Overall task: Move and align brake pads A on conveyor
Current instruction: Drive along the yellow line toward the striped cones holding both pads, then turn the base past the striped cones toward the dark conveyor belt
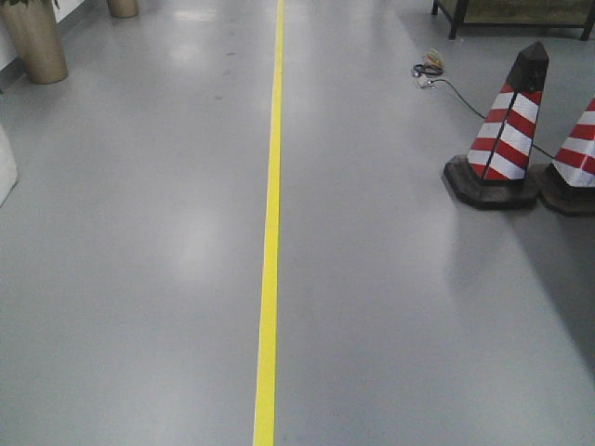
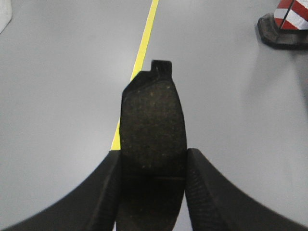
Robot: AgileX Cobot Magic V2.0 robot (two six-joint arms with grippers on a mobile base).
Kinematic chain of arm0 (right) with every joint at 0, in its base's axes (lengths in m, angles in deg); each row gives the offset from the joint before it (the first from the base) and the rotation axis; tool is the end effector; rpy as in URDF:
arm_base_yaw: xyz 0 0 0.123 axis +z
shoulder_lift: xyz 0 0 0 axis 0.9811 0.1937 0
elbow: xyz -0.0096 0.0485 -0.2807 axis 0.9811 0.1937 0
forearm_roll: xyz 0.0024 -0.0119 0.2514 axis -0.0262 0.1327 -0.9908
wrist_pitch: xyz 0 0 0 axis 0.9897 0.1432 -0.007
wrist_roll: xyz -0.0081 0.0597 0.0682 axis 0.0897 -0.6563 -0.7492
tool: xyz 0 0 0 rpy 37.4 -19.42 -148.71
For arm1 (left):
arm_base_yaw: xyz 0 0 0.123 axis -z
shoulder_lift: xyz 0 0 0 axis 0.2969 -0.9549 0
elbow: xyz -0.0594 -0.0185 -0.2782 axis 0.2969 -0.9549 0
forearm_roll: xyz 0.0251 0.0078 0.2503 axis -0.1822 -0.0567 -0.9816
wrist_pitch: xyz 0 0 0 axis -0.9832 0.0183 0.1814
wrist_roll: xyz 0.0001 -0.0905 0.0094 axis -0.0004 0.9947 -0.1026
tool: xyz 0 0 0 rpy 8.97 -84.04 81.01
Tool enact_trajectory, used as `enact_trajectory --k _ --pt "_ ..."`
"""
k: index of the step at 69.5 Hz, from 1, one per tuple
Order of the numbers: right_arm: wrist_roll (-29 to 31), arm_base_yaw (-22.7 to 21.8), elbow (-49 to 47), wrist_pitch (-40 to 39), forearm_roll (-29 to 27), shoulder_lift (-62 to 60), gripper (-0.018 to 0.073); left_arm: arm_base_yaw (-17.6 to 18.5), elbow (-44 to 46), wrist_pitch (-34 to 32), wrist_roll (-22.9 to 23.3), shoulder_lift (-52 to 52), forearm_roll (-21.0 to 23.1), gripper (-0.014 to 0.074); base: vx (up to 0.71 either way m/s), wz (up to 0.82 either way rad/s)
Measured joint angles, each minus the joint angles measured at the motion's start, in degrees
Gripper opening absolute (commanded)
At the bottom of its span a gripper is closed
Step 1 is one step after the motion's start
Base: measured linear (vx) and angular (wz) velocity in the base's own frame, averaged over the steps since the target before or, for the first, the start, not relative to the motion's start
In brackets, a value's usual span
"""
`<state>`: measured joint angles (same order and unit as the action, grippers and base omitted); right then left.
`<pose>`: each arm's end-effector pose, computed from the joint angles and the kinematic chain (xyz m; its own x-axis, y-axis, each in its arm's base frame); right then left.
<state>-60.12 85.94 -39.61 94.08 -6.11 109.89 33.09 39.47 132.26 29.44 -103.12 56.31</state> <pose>0.0690 0.0122 0.2890 -0.5431 -0.0346 -0.8389 -0.1381 0.9892 0.0486 0.0602 0.0009 0.2918 -0.4679 -0.0202 -0.8835 0.0368 0.9984 -0.0424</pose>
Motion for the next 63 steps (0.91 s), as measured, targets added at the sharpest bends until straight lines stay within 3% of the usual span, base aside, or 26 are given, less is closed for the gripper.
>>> enact_trajectory --k 63 --pt "0.00 0.00 0.04 0.00 0.00 0.00 -0.0004 0.00 0.00 -0.05 0.00 0.00 0.10 -0.0006 0.76 -0.04"
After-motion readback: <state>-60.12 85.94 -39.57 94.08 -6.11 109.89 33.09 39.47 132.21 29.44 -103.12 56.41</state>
